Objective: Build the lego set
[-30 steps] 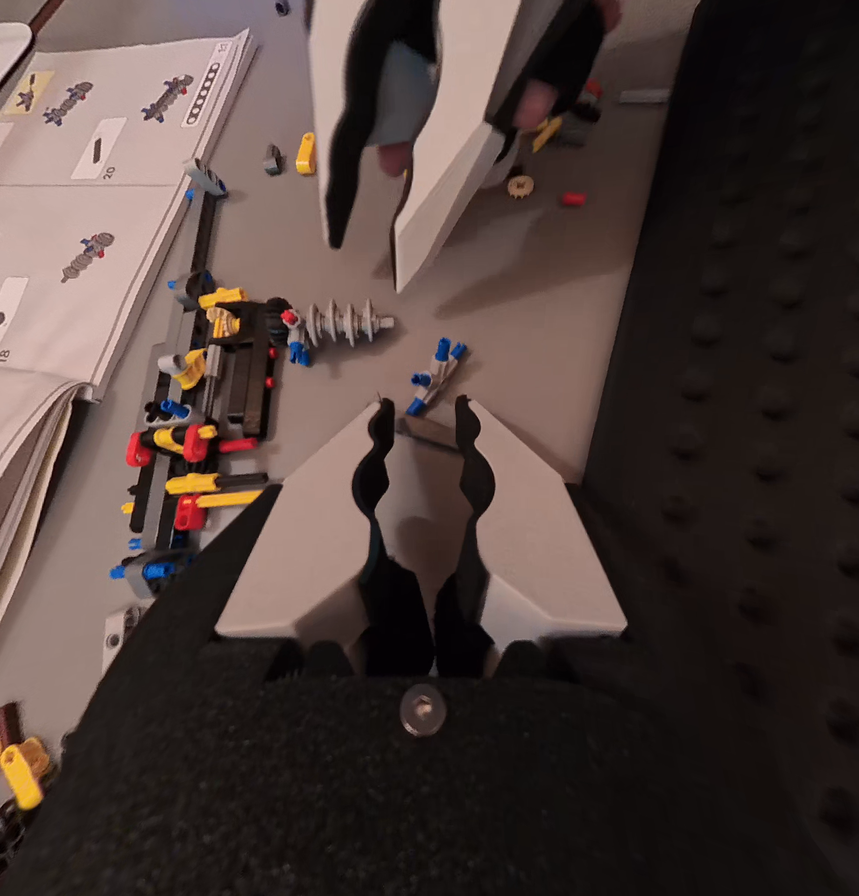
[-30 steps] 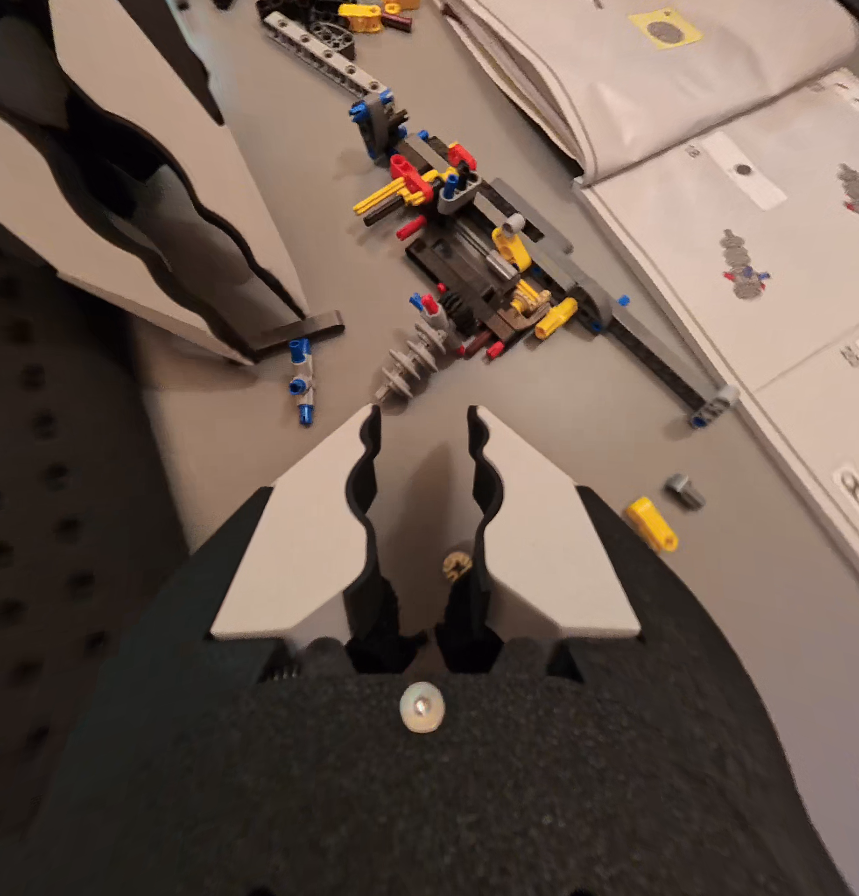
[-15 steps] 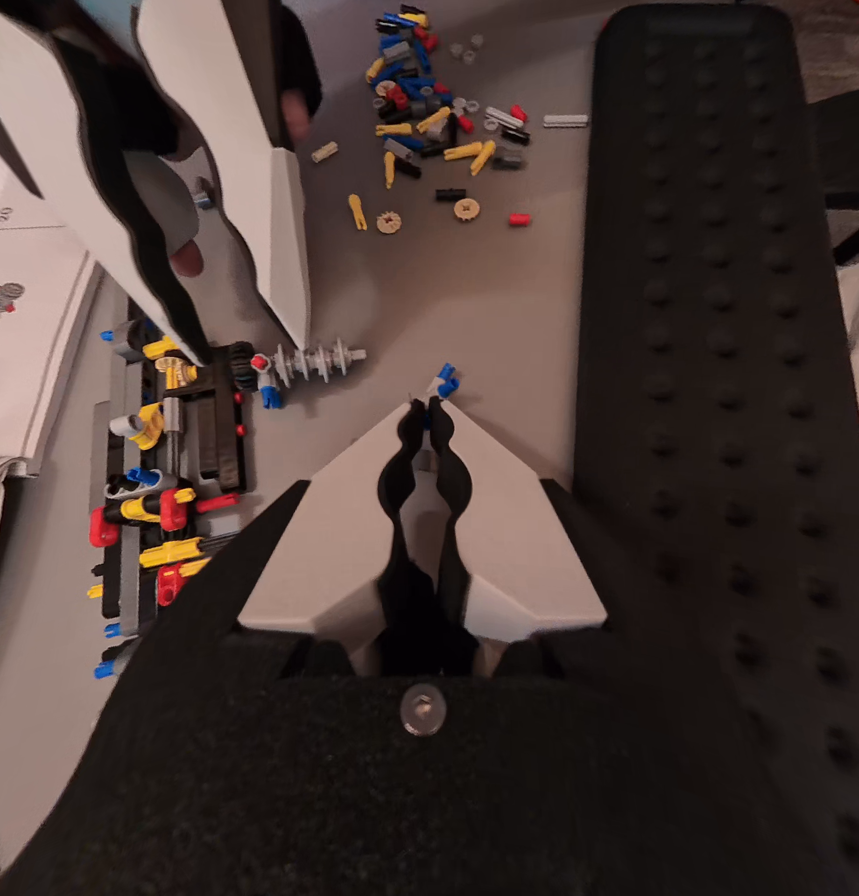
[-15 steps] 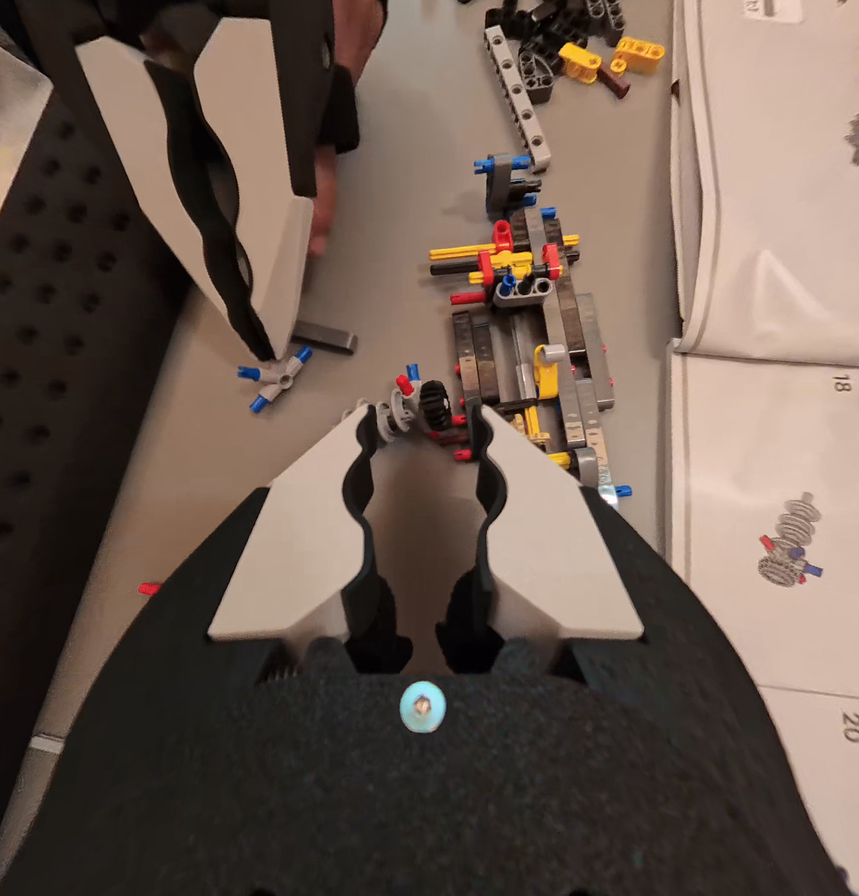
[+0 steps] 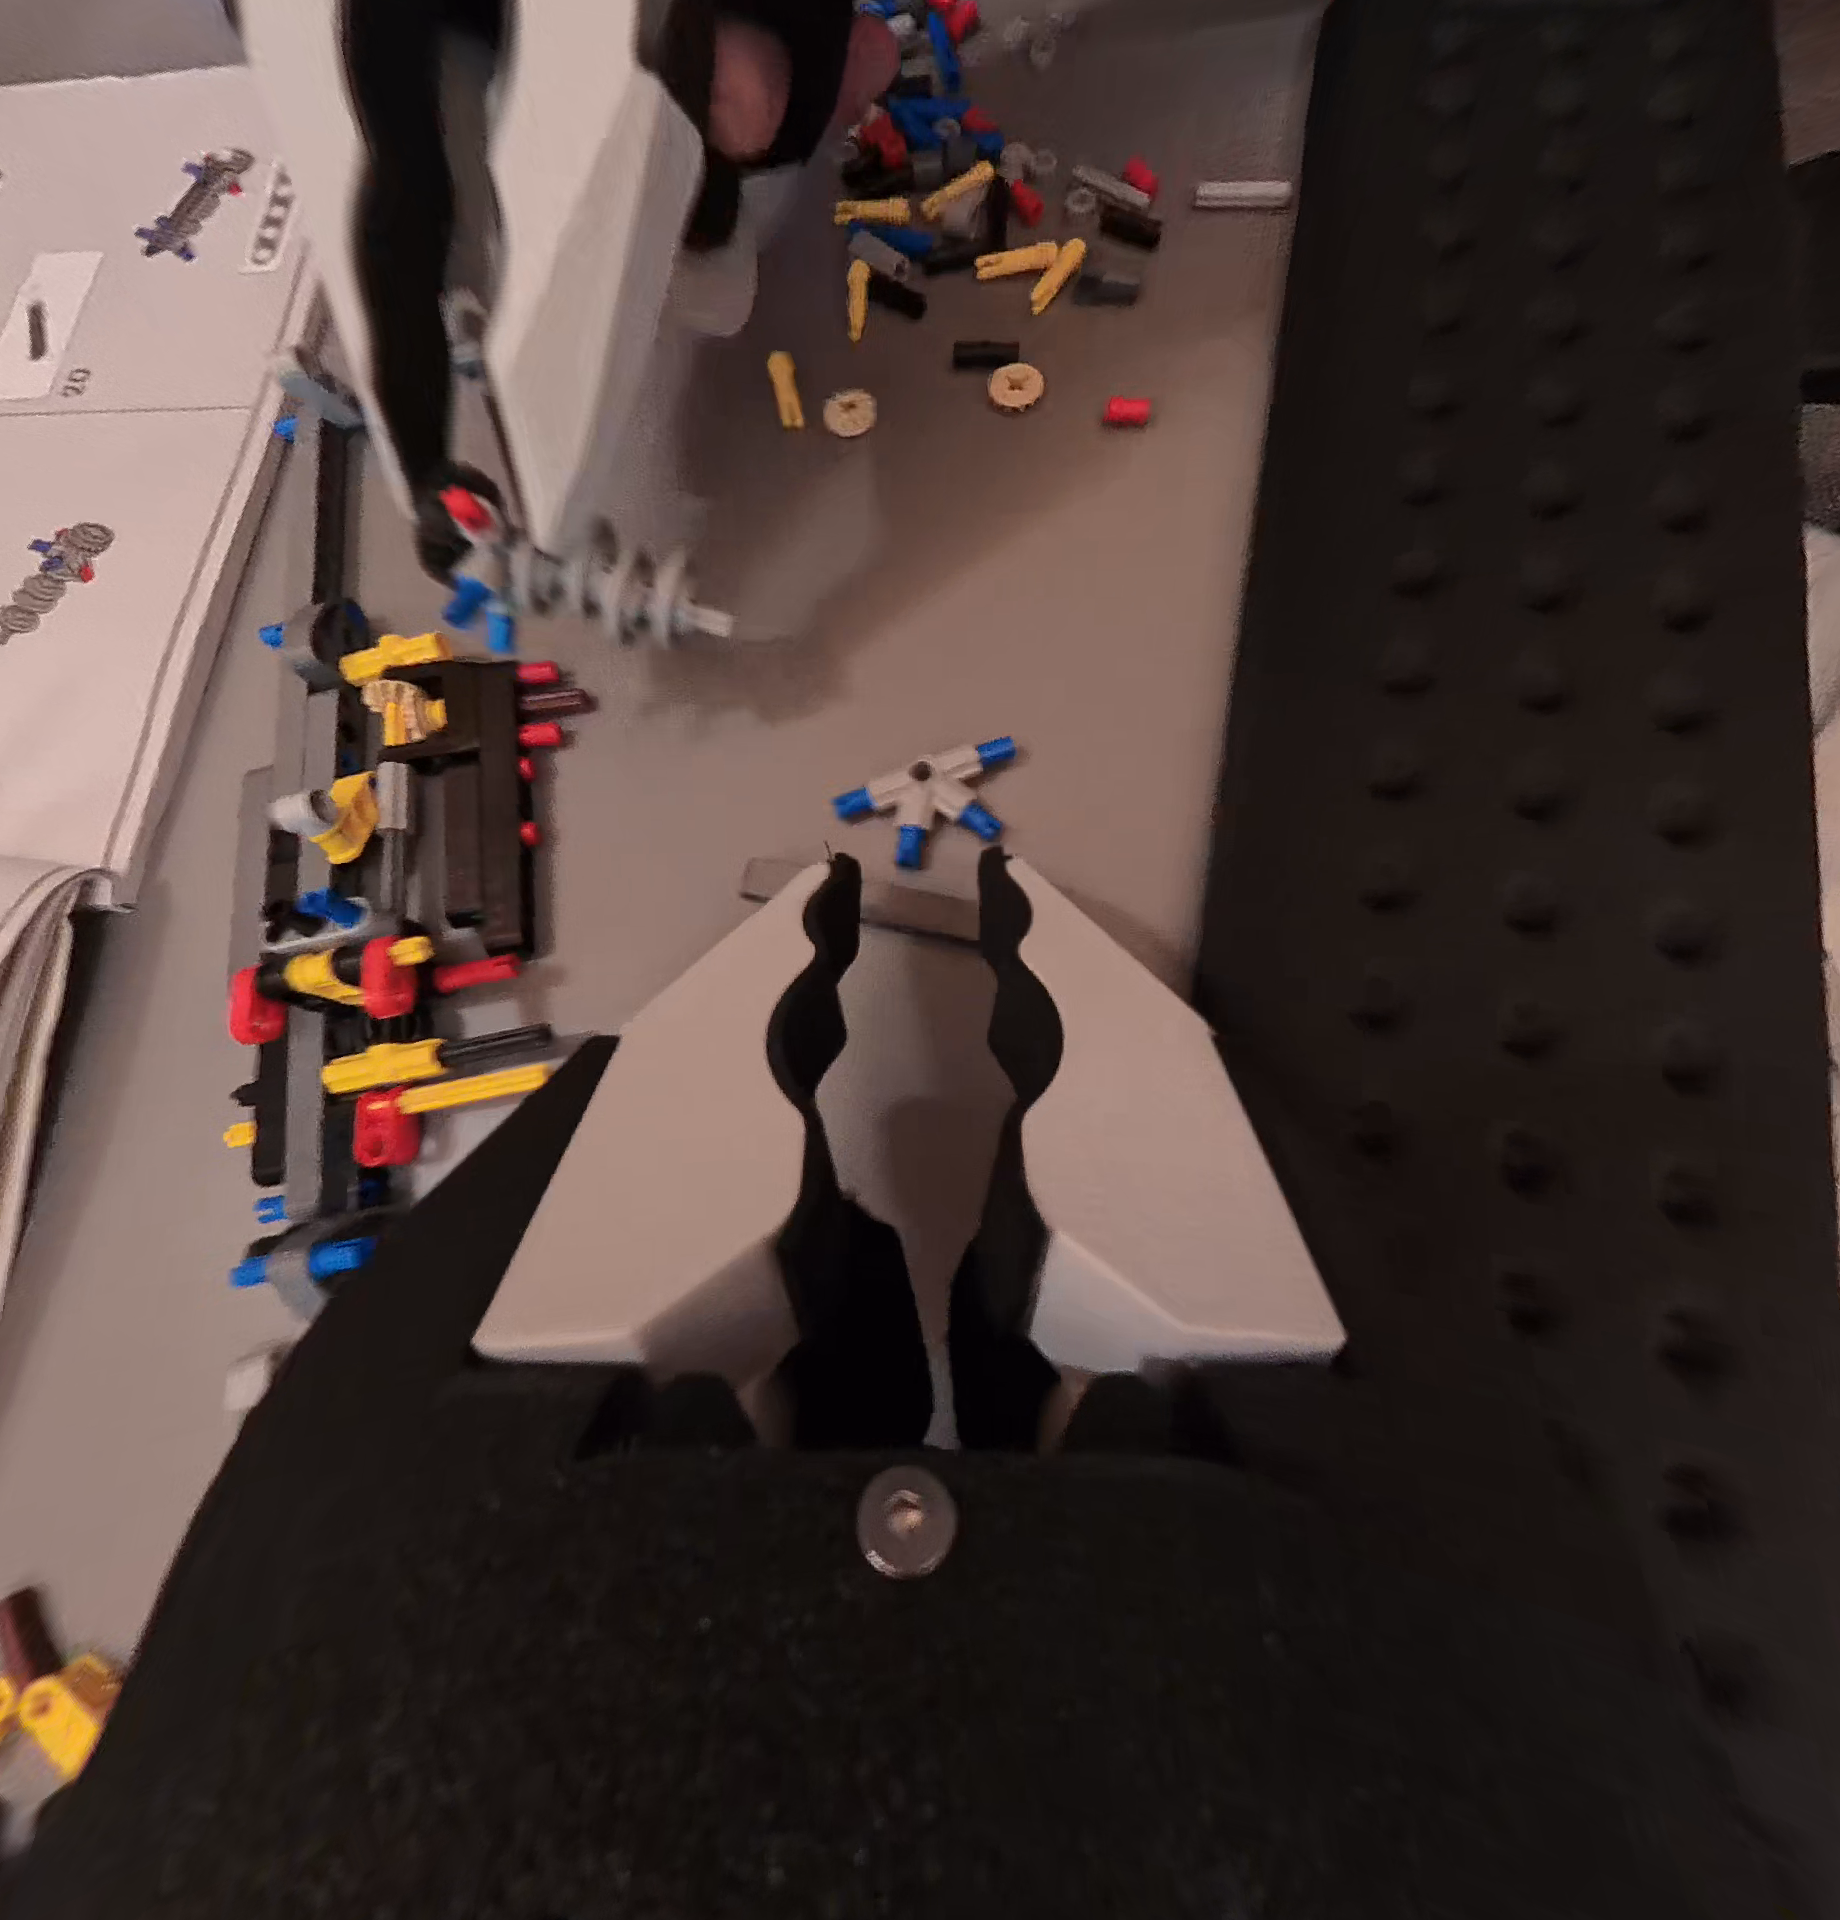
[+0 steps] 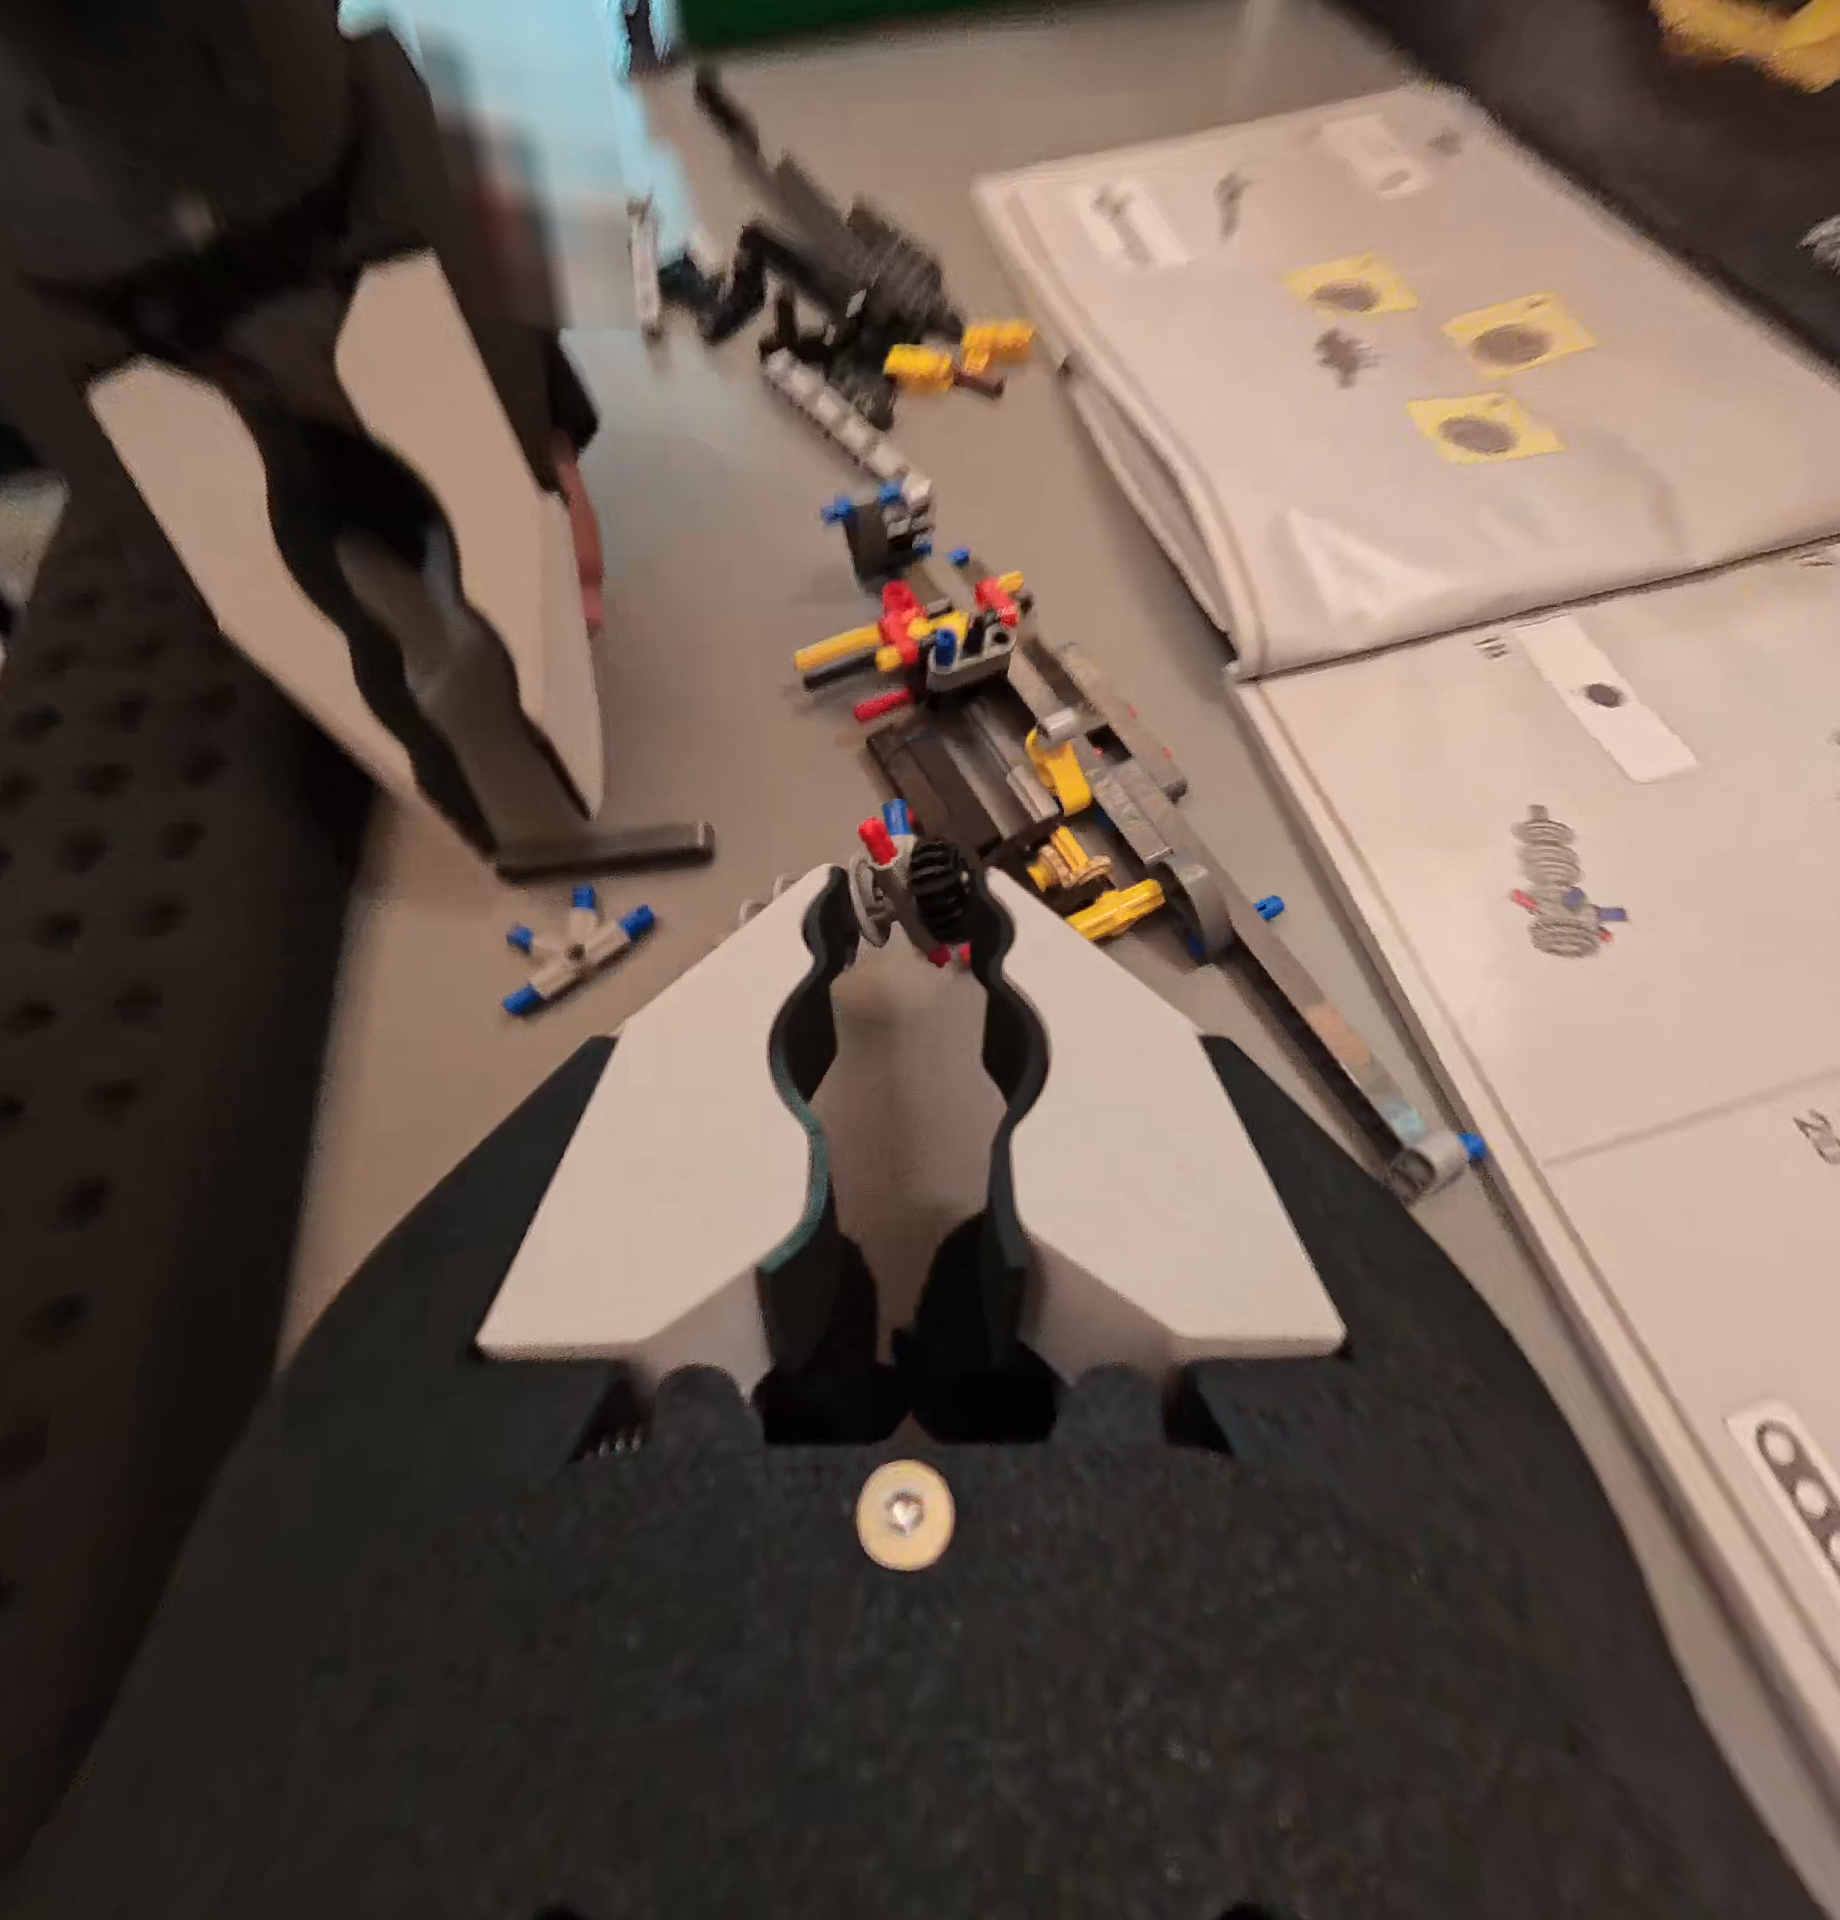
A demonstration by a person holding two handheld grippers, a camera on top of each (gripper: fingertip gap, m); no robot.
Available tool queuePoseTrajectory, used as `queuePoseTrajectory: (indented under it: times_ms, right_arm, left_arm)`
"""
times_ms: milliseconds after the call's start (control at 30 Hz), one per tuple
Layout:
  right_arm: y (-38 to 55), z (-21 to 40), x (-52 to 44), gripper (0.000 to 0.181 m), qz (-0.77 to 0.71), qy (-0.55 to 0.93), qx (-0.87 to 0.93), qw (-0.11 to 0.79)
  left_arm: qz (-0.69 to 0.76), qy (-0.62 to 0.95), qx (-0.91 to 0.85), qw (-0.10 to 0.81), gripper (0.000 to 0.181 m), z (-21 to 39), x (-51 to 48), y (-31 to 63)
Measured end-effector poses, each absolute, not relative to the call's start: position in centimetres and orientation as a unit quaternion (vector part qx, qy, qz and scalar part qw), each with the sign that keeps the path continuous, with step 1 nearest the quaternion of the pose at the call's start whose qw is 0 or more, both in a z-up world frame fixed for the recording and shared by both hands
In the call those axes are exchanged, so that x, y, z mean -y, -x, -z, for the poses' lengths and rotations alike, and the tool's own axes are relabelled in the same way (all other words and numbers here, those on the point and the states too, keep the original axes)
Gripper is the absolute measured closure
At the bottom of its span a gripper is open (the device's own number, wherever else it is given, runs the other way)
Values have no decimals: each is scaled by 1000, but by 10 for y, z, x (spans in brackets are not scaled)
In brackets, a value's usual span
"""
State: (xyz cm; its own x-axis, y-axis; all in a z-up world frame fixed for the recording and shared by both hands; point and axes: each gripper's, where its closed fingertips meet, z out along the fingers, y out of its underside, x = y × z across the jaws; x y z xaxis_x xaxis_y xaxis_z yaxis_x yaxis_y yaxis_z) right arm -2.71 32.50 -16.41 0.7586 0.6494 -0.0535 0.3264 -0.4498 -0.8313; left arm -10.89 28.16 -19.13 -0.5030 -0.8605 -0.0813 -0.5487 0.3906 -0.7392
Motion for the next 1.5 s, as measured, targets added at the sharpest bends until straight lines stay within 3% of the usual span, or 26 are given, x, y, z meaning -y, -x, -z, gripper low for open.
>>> queuePoseTrajectory:
  times_ms: [133,267,567,1500]
  right_arm:
    - [32,129,-314,160,-108,791,257,545]
    - [52,117,-298,160,29,706,340,621]
    - [71,141,-290,160,167,619,468,609]
    - [79,159,-277,160,224,550,540,597]
  left_arm:
    - [314,452,-801,234,153,202,-270,108]
    - [321,475,-788,224,151,207,-272,97]
    - [352,444,-801,192,159,208,-275,91]
    - [373,401,-823,150,159,209,-274,87]
